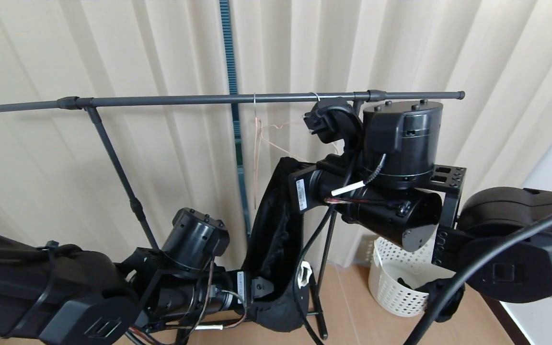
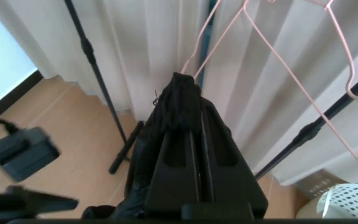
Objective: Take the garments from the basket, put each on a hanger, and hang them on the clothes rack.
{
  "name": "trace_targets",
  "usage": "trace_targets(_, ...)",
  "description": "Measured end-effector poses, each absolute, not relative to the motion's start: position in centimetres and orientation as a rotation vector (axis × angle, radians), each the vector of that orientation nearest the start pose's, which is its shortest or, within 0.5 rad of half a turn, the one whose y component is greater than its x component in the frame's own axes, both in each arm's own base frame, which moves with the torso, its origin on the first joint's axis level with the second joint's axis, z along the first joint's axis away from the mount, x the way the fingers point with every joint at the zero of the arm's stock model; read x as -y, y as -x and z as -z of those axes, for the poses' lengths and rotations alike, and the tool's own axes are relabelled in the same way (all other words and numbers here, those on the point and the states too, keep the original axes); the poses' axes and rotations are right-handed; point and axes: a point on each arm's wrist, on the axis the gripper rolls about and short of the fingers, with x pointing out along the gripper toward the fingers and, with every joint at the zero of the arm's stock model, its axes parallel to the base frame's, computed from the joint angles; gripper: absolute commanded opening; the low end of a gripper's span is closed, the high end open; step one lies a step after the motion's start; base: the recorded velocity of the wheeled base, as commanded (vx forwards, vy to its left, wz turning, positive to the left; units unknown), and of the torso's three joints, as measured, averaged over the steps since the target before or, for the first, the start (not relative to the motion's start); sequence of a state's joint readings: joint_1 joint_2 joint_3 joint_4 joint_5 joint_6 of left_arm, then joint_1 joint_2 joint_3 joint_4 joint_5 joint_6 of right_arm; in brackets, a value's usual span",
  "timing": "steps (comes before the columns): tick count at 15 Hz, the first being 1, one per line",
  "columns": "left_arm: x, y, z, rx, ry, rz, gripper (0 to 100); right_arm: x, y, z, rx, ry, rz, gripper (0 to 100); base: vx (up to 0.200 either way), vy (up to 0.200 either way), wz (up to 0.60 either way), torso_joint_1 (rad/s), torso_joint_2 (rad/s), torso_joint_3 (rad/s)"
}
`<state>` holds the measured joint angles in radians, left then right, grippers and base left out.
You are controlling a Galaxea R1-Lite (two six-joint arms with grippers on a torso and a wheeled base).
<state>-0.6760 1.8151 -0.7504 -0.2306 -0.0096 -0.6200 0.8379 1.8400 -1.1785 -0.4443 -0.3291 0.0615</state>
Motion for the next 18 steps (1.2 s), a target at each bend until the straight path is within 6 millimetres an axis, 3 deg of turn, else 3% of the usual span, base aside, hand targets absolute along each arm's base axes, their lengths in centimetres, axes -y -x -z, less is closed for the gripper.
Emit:
trace_targets(5, 18.9, -24.2, -7.1, -0.943, 0.223, 0.267, 100, -25.0, -22.7, -23.5, -0.177, 0.021, -0.518, 0, 0.0, 0.0, 0.0, 0.0, 0.0, 0.0)
trace_targets(6, 19.1, -24.1, -6.5, -0.949, 0.196, 0.245, 0, -24.4, -22.3, -23.9, -0.173, -0.001, -0.516, 0, 0.0, 0.0, 0.0, 0.0, 0.0, 0.0)
trace_targets(9, 19.6, -23.3, -5.5, -0.93, 0.125, 0.181, 0, -21.9, -22.7, -24.7, -0.165, -0.038, -0.453, 0, 0.0, 0.0, 0.0, 0.0, 0.0, 0.0)
trace_targets(11, 19.7, -22.7, -6.2, -0.895, 0.098, 0.168, 0, -19.9, -23.9, -24.8, -0.165, -0.033, -0.382, 0, 0.0, 0.0, 0.0, 0.0, 0.0, 0.0)
trace_targets(14, 18.9, -22.1, -8.6, -0.841, 0.056, 0.181, 0, -17.8, -24.8, -24.4, -0.166, 0.048, -0.32, 0, 0.0, 0.0, 0.0, 0.0, 0.0, 0.0)
trace_targets(18, 17.8, -21.7, -13.8, -0.839, 0.011, 0.157, 0, -17.0, -24.8, -23.1, -0.23, 0.145, -0.302, 0, 0.0, 0.0, 0.0, 0.0, 0.0, 0.0)
